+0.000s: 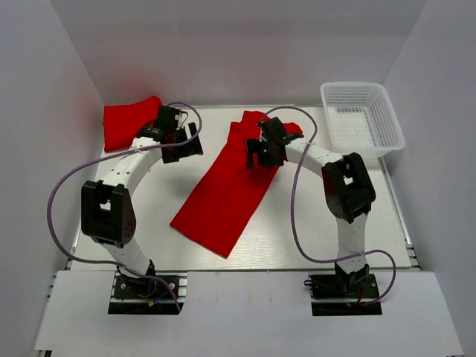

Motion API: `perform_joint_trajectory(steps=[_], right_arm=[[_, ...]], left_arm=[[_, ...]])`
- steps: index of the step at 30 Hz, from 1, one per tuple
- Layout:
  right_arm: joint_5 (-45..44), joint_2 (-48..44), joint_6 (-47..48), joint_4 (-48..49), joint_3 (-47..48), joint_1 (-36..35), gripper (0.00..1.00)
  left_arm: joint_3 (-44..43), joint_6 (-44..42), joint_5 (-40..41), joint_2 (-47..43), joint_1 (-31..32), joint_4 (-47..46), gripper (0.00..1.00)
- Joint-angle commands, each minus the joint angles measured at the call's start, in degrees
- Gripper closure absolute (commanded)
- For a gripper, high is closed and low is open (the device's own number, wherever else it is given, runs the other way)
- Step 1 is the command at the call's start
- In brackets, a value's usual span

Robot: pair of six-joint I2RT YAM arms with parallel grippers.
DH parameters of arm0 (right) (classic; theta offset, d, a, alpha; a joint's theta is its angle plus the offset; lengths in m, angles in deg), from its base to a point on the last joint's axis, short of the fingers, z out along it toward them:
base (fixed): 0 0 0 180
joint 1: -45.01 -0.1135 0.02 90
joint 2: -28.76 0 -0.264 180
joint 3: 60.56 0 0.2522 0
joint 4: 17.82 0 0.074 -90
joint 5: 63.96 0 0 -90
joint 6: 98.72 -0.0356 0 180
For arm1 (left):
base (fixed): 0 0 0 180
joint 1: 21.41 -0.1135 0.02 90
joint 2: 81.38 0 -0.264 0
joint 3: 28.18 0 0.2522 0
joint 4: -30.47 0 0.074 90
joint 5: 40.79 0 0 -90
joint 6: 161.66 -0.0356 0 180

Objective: Fold and stack the t-shirts
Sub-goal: Rotate the tshirt 90 degrees, then grab the bottom of the folded rectangular tshirt with both arms

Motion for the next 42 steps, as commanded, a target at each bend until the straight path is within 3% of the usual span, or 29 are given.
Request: perform_joint_trajectory(steps=[1,9,14,21,24,27,29,33,35,38,42], right_arm=[[-0.25,-0.87,-3.37,-0.1,-1.53,1.81,0.1],[-0.06,6.94,-1.89,-2.29,2.24,4.79,0.1],[-1.65,10.29,0.57,-4.4,8.2,10.15,0.1],[1.25,10.48,6.02,-6.34,13.06,14.73,0.1],[3.0,6.44,7.68,-8.44,12.98,15.0,0.1],[5.37,-2.77,6.56,-6.27,2.99,13.5,0.1],[5.74,-12.68,5.16,0.05,-9.12,12.62,0.1],[-0.23,-26.82,2.52,-1.15,-21.45,11.13,0.1],[-1.38,-33.6,0.49,-2.55,-28.91,10.16,0.1],[0.54,-37.07,-2.4,-5.28,-35.08,7.97,0.1],[9.66,-42.26,-7.15,-4.94,-40.89,5.07,0.1]], left_arm=[[-1.59,0.3,0.18,-2.25,-0.64,-0.25,0.0],[5.26,1.0,3.34,-4.44,-1.17,1.42,0.0],[14.75,-0.4,-3.15,-8.04,-0.65,-0.68,0.0],[28.91,-3.91,-22.29,-10.16,1.2,-11.58,0.0],[30.68,-5.32,-21.46,-11.82,3.21,-11.59,0.0],[31.29,-8.3,-18.9,-14.28,4.98,-11.59,0.0],[31.99,-8.32,-17.23,-14.9,6.47,-12.2,0.0],[33.31,-9.02,-18.02,-14.38,10.07,-14.04,0.0],[34.02,-9.02,-13.74,-13.77,12.36,-14.66,0.0],[34.02,-7.88,-7.14,-11.75,14.73,-11.33,0.04],[35.59,-7.35,-7.64,-11.74,16.23,-12.99,0.06]])
